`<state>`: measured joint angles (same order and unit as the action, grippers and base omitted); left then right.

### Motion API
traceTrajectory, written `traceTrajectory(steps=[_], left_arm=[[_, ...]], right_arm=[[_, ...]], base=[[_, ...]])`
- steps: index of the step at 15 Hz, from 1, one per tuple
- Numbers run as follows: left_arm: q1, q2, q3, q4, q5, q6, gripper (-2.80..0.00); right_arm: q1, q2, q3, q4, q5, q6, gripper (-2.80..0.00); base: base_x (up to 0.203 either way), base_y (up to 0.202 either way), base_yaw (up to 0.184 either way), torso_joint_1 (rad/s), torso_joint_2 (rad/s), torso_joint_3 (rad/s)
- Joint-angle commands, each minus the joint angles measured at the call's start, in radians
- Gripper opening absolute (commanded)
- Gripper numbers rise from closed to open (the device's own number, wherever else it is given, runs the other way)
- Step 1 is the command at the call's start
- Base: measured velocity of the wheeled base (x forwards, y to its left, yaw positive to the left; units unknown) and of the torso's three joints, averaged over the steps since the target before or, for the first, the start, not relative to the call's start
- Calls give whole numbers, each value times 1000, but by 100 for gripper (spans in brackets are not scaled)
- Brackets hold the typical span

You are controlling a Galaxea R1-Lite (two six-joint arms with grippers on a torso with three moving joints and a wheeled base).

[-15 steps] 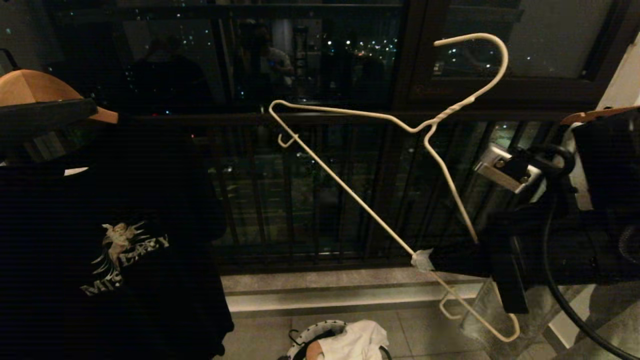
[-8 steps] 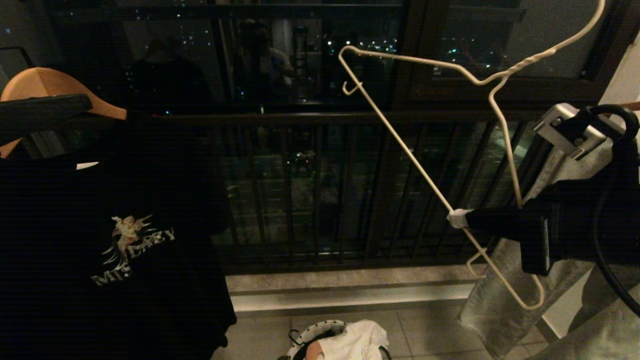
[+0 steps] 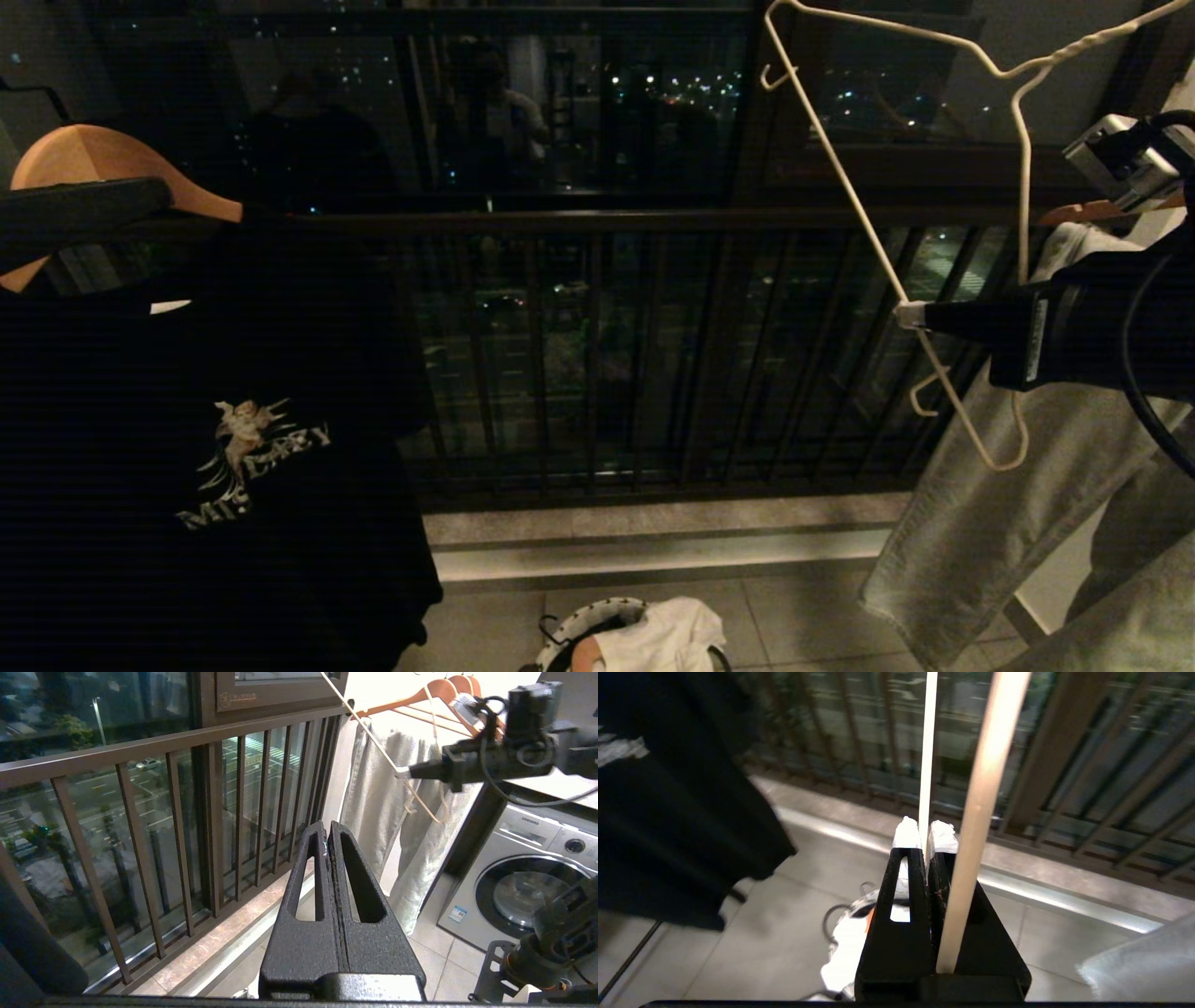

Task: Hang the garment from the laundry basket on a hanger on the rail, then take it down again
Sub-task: Hang the clothes rack on the clothesline

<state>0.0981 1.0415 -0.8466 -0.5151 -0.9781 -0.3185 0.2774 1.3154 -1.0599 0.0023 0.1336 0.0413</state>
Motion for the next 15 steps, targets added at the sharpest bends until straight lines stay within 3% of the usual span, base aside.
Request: traceTrajectory(steps=[1, 15], left_arm=[[1, 3, 0, -3, -5, -2, -280], [2, 2, 0, -3, -4, 1, -280]], right_arm=[[-23, 42, -23, -1, 0, 0, -280], [-64, 183, -156, 34, -2, -33, -280]], base=[[0, 0, 0, 0, 0, 0], [0, 0, 0, 0, 0, 0]])
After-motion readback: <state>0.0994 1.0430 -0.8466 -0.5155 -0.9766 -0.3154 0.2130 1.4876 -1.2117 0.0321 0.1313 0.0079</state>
